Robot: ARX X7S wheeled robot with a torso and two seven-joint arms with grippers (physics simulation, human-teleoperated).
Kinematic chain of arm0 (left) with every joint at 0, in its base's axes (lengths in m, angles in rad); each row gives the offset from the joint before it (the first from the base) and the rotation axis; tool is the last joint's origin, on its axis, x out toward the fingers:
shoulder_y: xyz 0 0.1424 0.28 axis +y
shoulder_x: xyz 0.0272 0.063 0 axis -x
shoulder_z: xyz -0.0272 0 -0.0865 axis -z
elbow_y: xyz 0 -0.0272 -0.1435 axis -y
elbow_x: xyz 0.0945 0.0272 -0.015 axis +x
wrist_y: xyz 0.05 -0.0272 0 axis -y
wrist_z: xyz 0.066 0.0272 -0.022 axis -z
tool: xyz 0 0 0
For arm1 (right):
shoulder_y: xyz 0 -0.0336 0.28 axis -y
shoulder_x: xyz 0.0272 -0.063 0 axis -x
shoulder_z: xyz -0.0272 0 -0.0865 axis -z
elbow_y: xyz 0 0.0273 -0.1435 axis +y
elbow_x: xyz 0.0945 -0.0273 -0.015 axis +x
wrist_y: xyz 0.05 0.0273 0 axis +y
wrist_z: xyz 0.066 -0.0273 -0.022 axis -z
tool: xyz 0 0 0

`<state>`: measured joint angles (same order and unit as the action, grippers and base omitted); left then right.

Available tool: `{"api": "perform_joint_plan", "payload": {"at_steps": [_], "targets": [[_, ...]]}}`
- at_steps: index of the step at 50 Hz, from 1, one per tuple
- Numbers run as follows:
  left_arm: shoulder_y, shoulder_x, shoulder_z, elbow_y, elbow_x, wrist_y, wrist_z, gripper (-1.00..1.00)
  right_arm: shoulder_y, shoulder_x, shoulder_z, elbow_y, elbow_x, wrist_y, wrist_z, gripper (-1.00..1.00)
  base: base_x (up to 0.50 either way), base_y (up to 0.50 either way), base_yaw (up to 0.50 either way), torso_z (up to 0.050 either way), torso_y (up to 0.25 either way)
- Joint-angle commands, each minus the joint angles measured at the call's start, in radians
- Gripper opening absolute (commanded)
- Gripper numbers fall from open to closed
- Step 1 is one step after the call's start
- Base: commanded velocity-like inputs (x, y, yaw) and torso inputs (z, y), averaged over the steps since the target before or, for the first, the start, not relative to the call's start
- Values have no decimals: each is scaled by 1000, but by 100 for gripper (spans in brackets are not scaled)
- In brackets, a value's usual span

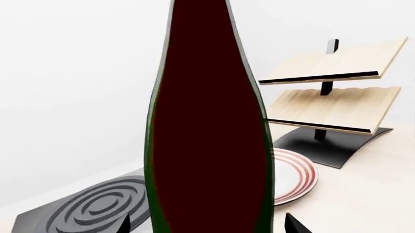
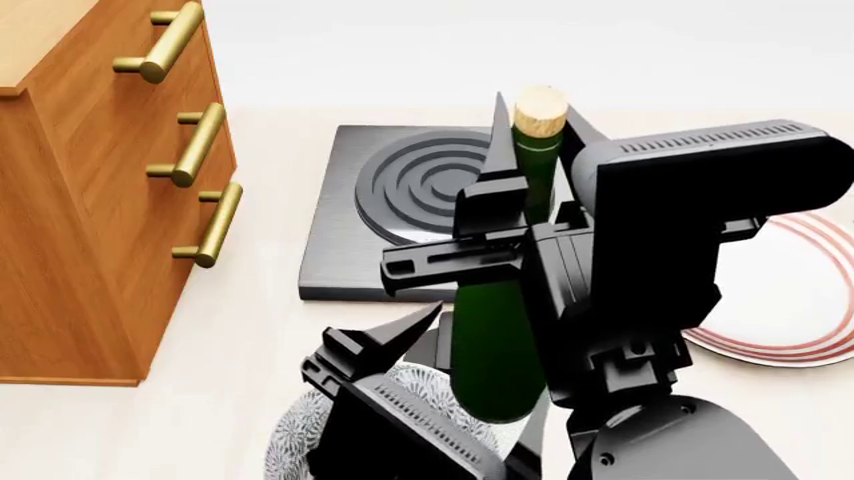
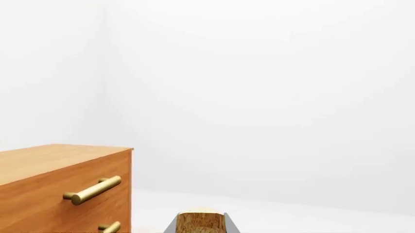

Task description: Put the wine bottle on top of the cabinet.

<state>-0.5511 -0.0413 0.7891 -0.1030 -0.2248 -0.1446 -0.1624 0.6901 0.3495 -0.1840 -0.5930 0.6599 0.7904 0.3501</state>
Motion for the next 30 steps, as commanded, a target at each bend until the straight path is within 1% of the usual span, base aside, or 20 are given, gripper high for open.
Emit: {"api": "perform_joint_plan", "payload": {"at_steps": [1,12,13,27,28,30], "targets": [[-35,17,7,-28,-81,57,26,100,-2,-13,21,-12,-29,-9,-25,-100,0,0,0,0,0],[-44,5,40,-32,-91,63,-4,100,-12,-7,18,-14,-29,-16,-22,-100,0,0,0,1,1],[-44,3,41,-34,-92,65,-5,-100,-13,-7,19,-14,-29,-17,-21,-100,0,0,0,0,0],[-51,-9,54,-38,-114,78,-22,-100,-23,-2,23,-4,-28,-25,-13,-100,0,0,0,0,1],[-50,-10,56,-38,-113,78,-25,-100,-23,-2,24,-5,-26,-24,-11,100,0,0,0,0,0],[-52,-12,57,-38,-116,78,-27,-100,-22,-2,25,-6,-22,-20,-9,100,0,0,0,0,0]]}}
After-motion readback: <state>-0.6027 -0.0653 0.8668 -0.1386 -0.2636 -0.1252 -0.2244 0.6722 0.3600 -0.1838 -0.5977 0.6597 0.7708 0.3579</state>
